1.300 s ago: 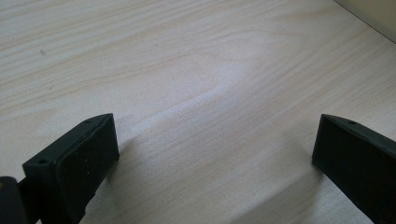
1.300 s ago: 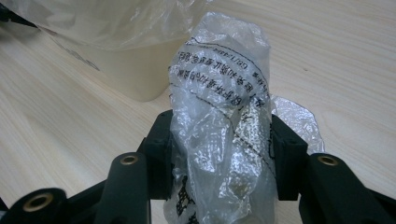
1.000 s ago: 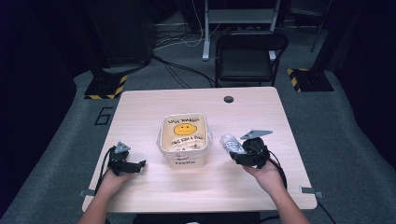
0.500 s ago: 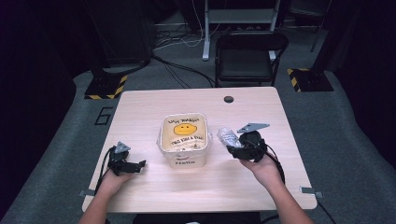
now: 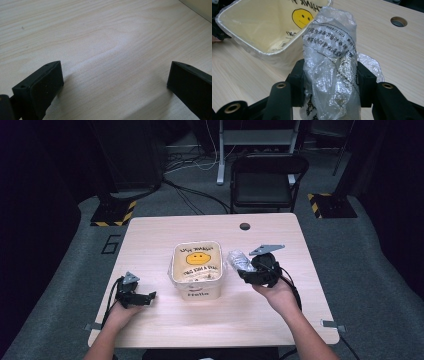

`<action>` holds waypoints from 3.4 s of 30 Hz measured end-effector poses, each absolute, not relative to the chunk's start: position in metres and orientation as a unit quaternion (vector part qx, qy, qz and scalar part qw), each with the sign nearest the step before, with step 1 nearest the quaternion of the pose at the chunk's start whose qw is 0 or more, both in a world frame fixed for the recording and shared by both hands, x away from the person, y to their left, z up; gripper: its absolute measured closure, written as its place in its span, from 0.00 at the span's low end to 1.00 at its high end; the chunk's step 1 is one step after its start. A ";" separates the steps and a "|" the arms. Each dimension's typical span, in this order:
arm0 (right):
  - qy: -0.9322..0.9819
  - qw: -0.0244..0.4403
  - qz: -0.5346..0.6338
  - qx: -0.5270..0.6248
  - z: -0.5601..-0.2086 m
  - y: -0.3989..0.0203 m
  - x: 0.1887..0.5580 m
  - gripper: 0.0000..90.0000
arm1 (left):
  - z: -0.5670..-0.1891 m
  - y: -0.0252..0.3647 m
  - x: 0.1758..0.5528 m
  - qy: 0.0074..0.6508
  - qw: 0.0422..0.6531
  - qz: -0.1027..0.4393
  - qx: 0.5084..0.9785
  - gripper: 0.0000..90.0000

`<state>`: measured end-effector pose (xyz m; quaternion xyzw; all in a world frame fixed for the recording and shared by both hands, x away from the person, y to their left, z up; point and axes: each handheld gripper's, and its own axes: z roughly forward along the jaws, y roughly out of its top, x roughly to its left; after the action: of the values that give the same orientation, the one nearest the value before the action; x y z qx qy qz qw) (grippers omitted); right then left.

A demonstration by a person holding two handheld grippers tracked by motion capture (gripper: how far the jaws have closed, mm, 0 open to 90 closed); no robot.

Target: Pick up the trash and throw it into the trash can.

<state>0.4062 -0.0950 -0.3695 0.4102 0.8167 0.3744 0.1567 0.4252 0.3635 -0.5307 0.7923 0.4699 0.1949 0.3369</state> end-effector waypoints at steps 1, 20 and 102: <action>0.814 0.154 0.375 0.415 -0.368 -0.093 0.406 0.57 | -0.531 0.364 0.425 0.470 0.337 0.194 0.793 0.00; 0.816 0.154 0.385 0.403 -0.347 -0.081 0.418 0.57 | -0.531 0.363 0.425 0.470 0.337 0.195 0.792 0.00; 0.832 0.146 0.398 0.358 -0.370 0.019 0.453 0.26 | -0.531 0.363 0.427 0.468 0.339 0.197 0.792 0.00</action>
<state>0.4532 0.0191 -0.3703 0.3582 0.8318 0.3979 0.1464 0.4265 0.3631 -0.5311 0.7923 0.4676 0.1974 0.3385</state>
